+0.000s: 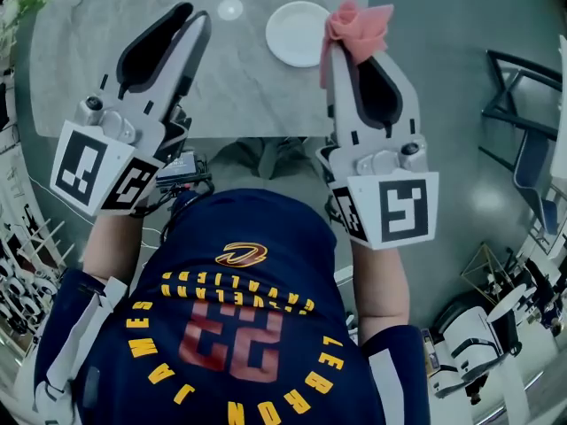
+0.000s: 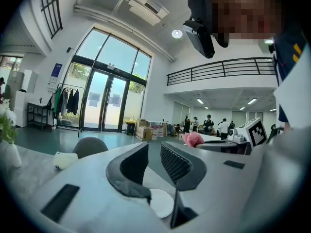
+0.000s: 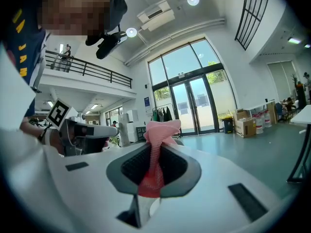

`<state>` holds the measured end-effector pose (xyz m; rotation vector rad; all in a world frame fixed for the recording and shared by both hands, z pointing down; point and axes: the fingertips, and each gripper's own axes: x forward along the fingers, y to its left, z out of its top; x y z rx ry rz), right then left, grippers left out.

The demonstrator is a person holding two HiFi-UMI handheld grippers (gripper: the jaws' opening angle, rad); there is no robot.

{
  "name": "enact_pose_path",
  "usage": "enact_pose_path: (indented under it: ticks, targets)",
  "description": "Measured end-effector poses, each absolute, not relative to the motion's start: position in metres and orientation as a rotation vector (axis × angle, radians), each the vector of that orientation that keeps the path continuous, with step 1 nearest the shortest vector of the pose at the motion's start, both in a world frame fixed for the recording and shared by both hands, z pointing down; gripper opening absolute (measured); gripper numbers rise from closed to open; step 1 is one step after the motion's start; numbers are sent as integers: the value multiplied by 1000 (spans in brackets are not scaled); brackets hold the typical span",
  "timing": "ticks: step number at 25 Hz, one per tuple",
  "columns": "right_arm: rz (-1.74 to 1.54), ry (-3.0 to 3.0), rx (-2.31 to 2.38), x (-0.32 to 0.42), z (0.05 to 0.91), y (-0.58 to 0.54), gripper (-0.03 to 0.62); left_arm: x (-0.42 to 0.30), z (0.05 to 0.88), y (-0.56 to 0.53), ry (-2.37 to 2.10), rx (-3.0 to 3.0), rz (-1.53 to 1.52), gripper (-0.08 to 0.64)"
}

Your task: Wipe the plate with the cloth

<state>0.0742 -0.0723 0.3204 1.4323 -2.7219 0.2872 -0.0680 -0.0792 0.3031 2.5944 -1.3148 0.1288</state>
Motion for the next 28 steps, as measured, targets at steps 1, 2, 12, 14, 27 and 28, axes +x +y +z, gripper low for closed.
enact_pose_path:
  ticks: [1,2,12,14,27,28]
  targets:
    - [287,-2726,1424,72,320,-72,40,-69,303,-79,-1313,2592,127,83]
    - [288,-2729,1417,69,320,-72,40,-69,304,-78,-1310,2590,127,83]
    - [295,-2738,1386,63,322,-73,40,-71,307,-79,-1308,2579,134,83]
    - [295,-2739,1383,64,321,-72,40,-69,307,-78,-1307,2577,134,83]
    - [304,-2734,1389,72,323,-64,40,-57,307,-73,-1297,2594,145,83]
    - [303,-2734,1390,73,323,-64,40,-56,307,-72,-1297,2597,146,83]
